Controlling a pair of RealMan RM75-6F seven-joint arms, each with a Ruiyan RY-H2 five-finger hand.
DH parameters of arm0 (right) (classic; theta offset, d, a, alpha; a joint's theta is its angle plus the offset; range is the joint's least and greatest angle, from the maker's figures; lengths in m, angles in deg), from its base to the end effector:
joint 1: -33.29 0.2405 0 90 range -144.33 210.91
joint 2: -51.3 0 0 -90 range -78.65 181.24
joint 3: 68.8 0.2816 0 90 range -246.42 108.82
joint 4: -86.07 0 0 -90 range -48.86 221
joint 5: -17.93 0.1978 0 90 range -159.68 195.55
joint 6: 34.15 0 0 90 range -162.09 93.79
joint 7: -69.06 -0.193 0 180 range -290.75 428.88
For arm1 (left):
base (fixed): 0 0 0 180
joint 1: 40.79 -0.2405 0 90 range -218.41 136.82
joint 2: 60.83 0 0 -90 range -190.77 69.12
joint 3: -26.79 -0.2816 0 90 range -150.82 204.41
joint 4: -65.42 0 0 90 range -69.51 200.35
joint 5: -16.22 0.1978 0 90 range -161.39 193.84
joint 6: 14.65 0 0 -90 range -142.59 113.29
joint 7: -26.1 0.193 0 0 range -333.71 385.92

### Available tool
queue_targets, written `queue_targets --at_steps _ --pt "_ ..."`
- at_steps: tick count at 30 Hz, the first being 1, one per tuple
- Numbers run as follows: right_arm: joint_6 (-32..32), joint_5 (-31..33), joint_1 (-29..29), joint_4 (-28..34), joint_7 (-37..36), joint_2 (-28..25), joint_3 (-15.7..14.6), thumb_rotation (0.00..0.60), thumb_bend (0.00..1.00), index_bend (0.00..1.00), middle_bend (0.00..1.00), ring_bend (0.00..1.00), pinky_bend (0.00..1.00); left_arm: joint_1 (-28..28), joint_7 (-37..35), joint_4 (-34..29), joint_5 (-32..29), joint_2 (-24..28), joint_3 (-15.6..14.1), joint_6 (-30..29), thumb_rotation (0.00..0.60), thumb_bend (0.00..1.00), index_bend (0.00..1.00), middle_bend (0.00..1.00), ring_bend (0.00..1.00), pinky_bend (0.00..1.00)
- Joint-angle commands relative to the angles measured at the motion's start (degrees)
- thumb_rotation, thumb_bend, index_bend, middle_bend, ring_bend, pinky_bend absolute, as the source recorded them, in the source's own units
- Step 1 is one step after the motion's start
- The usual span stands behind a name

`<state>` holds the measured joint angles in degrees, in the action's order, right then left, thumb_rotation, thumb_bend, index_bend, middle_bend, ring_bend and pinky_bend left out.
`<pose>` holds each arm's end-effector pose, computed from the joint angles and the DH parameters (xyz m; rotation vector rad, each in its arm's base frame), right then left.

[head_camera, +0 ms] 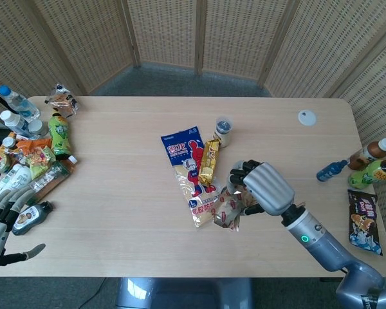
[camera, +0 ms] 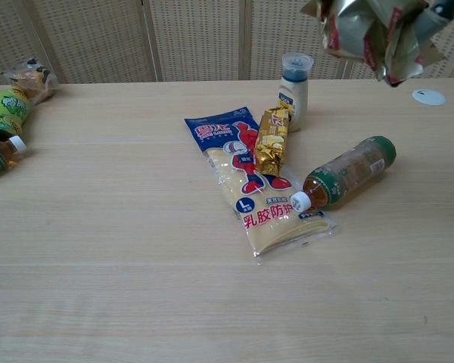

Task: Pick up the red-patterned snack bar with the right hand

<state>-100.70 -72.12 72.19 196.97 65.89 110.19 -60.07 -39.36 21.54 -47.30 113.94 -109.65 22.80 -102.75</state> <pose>-0.0791 -0.3387 0.1413 1.9705 -0.7798 1.4036 -0.2560 0.1847 0.2143 -1.4785 -1.0536 -1.0502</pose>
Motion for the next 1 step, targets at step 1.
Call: queue_targets --at_steps 1 --pt "0.53 0.52 0.25 0.78 0.96 0.19 0.53 0.6 0.03 0.63 0.62 0.35 0.45 -0.19 -0.17 -0.02 0.27 0.14 -0.09 -0.36 0.6 0.0 0.0 0.0 0.0 0.0"
